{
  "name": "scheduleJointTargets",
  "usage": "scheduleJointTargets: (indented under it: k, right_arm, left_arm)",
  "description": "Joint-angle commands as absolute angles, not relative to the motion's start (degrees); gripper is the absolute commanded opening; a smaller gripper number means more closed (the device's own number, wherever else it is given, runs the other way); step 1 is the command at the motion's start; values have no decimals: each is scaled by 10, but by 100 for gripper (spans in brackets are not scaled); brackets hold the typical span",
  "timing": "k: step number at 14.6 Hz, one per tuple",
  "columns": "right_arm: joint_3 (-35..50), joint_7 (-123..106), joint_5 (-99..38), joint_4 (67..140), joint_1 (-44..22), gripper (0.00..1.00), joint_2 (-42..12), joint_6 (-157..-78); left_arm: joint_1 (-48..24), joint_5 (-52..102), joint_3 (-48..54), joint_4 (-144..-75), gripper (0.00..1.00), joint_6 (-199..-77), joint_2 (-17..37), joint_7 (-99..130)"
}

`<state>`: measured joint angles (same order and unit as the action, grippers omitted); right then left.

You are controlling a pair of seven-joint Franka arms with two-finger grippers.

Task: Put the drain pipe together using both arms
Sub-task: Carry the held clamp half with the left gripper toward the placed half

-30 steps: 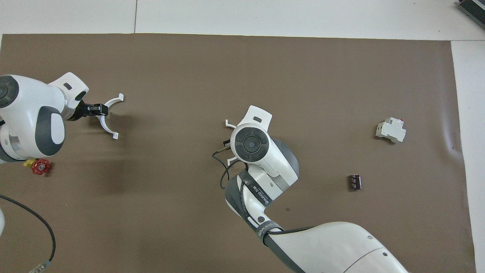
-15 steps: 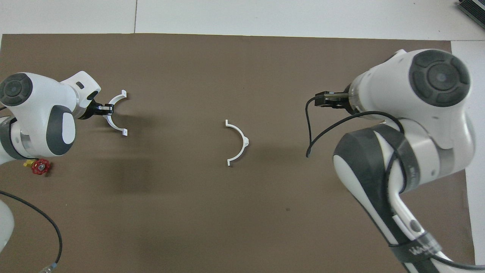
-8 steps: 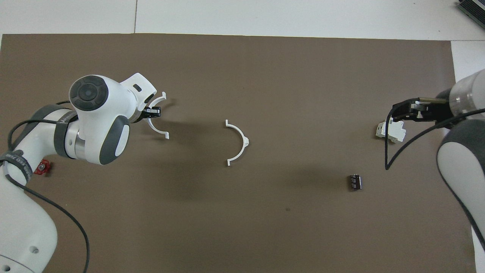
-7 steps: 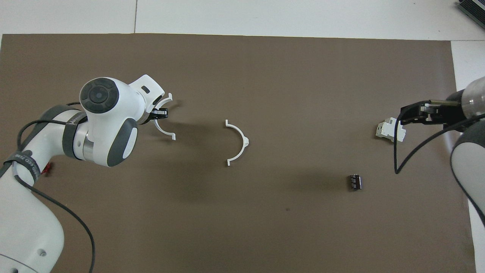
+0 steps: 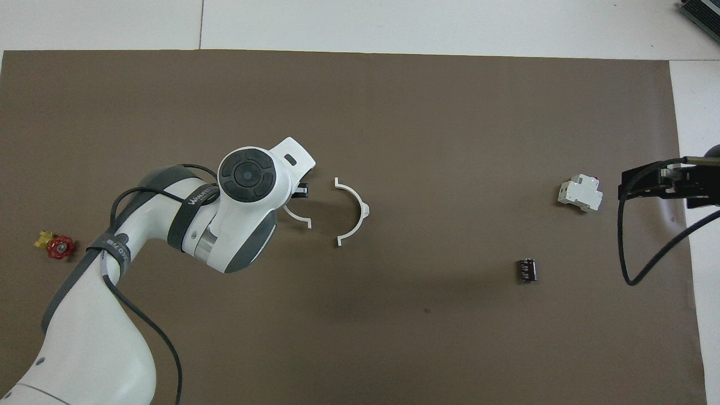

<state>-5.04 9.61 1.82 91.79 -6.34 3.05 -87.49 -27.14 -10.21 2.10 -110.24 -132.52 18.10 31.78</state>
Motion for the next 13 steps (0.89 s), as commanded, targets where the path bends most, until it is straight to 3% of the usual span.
scheduleJointTargets:
  k: [1,13]
  right_arm:
    - [-49,80,8,924,-56,100,34,-868]
    - [-49,46,16,924,-47,100,34,-874]
  left_arm:
    - [-287,-120,12,-1102,0,-1317,177,344]
    - [-329,-120,12,-1108,0,-1347,206,359]
